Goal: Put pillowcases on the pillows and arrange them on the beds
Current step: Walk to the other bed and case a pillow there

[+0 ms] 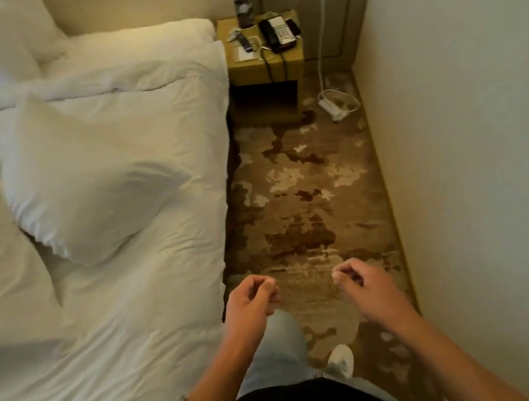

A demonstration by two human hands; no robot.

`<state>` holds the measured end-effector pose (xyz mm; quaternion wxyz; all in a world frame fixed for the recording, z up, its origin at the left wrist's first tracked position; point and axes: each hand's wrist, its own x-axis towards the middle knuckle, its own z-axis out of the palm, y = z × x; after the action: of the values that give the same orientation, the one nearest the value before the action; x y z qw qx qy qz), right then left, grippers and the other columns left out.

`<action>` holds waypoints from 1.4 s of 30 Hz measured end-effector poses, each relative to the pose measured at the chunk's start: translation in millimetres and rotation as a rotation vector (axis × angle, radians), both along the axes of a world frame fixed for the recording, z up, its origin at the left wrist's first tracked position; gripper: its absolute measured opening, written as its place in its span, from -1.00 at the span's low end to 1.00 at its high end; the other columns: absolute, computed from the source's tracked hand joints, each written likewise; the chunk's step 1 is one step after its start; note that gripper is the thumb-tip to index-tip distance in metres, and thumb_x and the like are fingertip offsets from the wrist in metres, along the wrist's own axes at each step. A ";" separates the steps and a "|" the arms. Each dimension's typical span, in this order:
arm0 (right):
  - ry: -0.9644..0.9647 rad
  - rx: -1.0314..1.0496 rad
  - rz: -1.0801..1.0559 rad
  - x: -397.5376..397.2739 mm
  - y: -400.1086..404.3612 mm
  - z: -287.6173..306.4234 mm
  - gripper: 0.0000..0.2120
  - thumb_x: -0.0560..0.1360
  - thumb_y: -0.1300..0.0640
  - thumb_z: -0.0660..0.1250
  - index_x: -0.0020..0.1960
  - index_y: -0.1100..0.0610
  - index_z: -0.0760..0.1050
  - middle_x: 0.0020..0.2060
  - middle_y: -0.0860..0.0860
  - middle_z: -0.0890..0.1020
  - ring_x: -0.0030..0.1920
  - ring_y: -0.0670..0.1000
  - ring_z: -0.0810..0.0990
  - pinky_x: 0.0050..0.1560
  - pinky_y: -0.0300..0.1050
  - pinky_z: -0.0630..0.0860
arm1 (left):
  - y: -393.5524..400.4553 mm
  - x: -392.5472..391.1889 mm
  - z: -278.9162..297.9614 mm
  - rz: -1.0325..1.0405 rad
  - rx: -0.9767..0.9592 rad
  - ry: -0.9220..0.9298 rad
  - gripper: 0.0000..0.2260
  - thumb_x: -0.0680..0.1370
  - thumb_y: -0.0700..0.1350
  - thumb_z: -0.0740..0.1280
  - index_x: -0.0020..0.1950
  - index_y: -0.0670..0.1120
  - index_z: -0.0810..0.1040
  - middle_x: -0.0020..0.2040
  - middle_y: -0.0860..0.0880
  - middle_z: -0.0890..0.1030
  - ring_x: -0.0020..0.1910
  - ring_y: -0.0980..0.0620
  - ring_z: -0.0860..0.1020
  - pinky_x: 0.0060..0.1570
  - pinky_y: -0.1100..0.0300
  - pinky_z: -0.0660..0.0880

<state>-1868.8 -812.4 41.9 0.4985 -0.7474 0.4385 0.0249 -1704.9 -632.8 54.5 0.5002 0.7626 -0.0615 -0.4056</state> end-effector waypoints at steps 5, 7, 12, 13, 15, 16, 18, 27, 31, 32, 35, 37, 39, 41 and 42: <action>-0.050 -0.010 0.203 113.6 -91.8 7.6 -0.91 0.65 -0.07 0.33 0.03 -0.17 0.62 -0.10 -0.17 0.69 -0.06 -0.17 0.64 -0.08 -0.23 0.57 | -52.4 55.5 -14.7 0.216 0.009 0.008 -0.86 0.64 -0.04 0.35 -0.03 0.02 0.70 -0.12 -0.02 0.74 -0.06 -0.03 0.71 -0.04 0.08 0.67; -0.045 -0.020 0.250 157.0 -124.1 4.6 -0.90 0.65 -0.05 0.33 0.02 -0.18 0.62 -0.11 -0.18 0.69 -0.07 -0.22 0.63 -0.12 -0.29 0.53 | -80.7 84.6 -23.6 0.252 0.007 0.015 -0.86 0.63 -0.02 0.35 -0.05 0.08 0.70 -0.11 0.00 0.74 -0.07 0.03 0.71 -0.02 0.09 0.67; 0.031 -0.046 0.285 238.1 -200.9 3.5 -0.91 0.65 -0.05 0.33 0.05 -0.17 0.62 -0.08 -0.20 0.68 -0.04 -0.20 0.65 -0.08 -0.30 0.53 | -170.2 174.3 -30.1 0.258 -0.021 0.049 -0.84 0.63 0.01 0.34 -0.08 0.20 0.67 -0.11 0.06 0.73 -0.08 0.10 0.71 -0.05 0.17 0.66; 0.046 -0.049 0.289 251.5 -216.3 5.0 -0.91 0.65 -0.05 0.34 0.04 -0.17 0.62 -0.08 -0.20 0.69 -0.04 -0.20 0.65 -0.09 -0.30 0.52 | -190.0 193.9 -29.0 0.254 -0.028 0.046 -0.84 0.63 0.01 0.34 -0.08 0.19 0.67 -0.12 0.06 0.73 -0.08 0.11 0.70 -0.04 0.17 0.66; 0.077 -0.050 0.309 280.0 -247.4 8.5 -0.91 0.65 -0.04 0.34 0.03 -0.17 0.62 -0.09 -0.20 0.69 -0.04 -0.21 0.65 -0.11 -0.32 0.49 | -230.8 233.1 -23.0 0.247 -0.050 0.043 -0.85 0.63 0.02 0.33 -0.07 0.17 0.67 -0.12 0.09 0.73 -0.09 0.14 0.70 -0.04 0.16 0.64; 0.084 -0.051 0.319 294.2 -262.9 9.1 -0.91 0.65 -0.03 0.34 0.02 -0.16 0.62 -0.10 -0.19 0.69 -0.04 -0.20 0.65 -0.12 -0.32 0.48 | -250.5 252.4 -19.6 0.246 -0.064 0.039 -0.86 0.63 0.04 0.32 -0.06 0.17 0.67 -0.11 0.10 0.72 -0.09 0.15 0.69 -0.03 0.17 0.64; 0.095 -0.063 0.337 324.4 -292.5 9.3 -0.91 0.65 -0.02 0.34 0.03 -0.14 0.62 -0.10 -0.19 0.68 -0.04 -0.20 0.64 -0.12 -0.30 0.47 | -286.0 289.6 -12.1 0.257 -0.083 0.022 -0.87 0.62 0.06 0.31 -0.03 0.17 0.66 -0.10 0.11 0.72 -0.07 0.16 0.69 0.01 0.16 0.64; 0.104 -0.043 0.639 527.9 -389.5 -20.1 -0.90 0.66 -0.02 0.32 0.07 -0.10 0.62 -0.07 -0.15 0.68 -0.05 -0.15 0.65 -0.06 -0.17 0.60 | -371.4 434.2 -6.4 0.606 -0.051 0.015 -0.88 0.64 0.05 0.31 0.05 0.11 0.63 -0.08 0.11 0.72 -0.05 0.16 0.69 0.04 0.16 0.63; 0.066 -0.064 0.871 641.6 -384.3 -30.8 -0.89 0.66 -0.06 0.31 0.11 -0.11 0.60 -0.07 -0.19 0.65 -0.08 -0.18 0.63 -0.18 -0.28 0.50 | -356.9 487.8 -0.7 0.891 0.011 -0.030 -0.87 0.64 0.01 0.30 0.02 0.05 0.64 -0.06 0.02 0.71 -0.01 0.03 0.68 0.07 0.03 0.64; 0.052 -0.070 0.930 668.9 -376.7 -32.1 -0.87 0.66 -0.08 0.30 0.11 -0.10 0.60 -0.05 -0.19 0.65 -0.07 -0.19 0.61 -0.19 -0.31 0.46 | -346.2 502.5 1.6 0.968 0.025 -0.058 -0.87 0.65 0.00 0.30 0.02 0.04 0.64 -0.06 0.01 0.71 -0.01 0.02 0.68 0.08 -0.01 0.63; 0.011 -0.098 1.102 742.2 -339.0 -33.2 -0.82 0.66 -0.11 0.29 0.12 -0.07 0.60 -0.01 -0.16 0.66 -0.04 -0.19 0.58 -0.13 -0.27 0.46 | -297.5 542.7 7.8 1.217 0.077 -0.151 -0.86 0.65 -0.01 0.31 0.02 0.00 0.65 -0.08 0.02 0.71 -0.04 0.05 0.69 0.06 -0.06 0.65; -0.012 -0.111 1.192 781.7 -304.6 -32.4 -0.78 0.66 -0.13 0.28 0.15 -0.05 0.61 -0.01 -0.15 0.66 -0.01 -0.12 0.61 -0.04 -0.18 0.50 | -257.5 564.6 10.4 1.358 0.121 -0.196 -0.87 0.64 -0.03 0.32 0.02 -0.02 0.64 -0.09 0.00 0.71 -0.05 0.04 0.69 0.06 -0.09 0.66; -0.049 -0.128 1.249 813.7 -265.2 -33.1 -0.77 0.65 -0.13 0.28 0.16 -0.03 0.61 -0.04 -0.17 0.64 -0.03 -0.13 0.61 -0.04 -0.17 0.50 | -217.2 583.8 8.1 1.451 0.169 -0.229 -0.86 0.63 -0.02 0.32 0.02 -0.04 0.64 -0.09 -0.01 0.71 -0.04 0.02 0.69 0.06 -0.10 0.65; -0.083 -0.118 1.267 839.1 -221.9 -36.8 -0.76 0.65 -0.11 0.29 0.21 -0.02 0.58 -0.07 -0.21 0.61 -0.06 -0.19 0.59 -0.05 -0.19 0.52 | -180.3 605.2 3.3 1.494 0.210 -0.252 -0.85 0.62 -0.02 0.33 0.02 -0.06 0.63 -0.09 -0.01 0.70 -0.03 -0.01 0.67 0.02 -0.03 0.64; -0.090 -0.111 1.270 850.1 -200.4 -39.7 -0.74 0.64 -0.10 0.30 0.24 -0.01 0.56 -0.07 -0.22 0.61 -0.05 -0.19 0.60 -0.03 -0.17 0.54 | -163.2 616.3 -1.1 1.498 0.241 -0.263 -0.85 0.61 -0.01 0.32 0.01 -0.05 0.62 -0.10 0.01 0.68 -0.03 0.00 0.66 -0.05 0.06 0.62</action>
<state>-1018.7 -1012.7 2.2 0.3652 -0.8866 -0.1107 0.2613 -1088.6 -795.9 53.4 0.5435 0.6917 0.4572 0.1314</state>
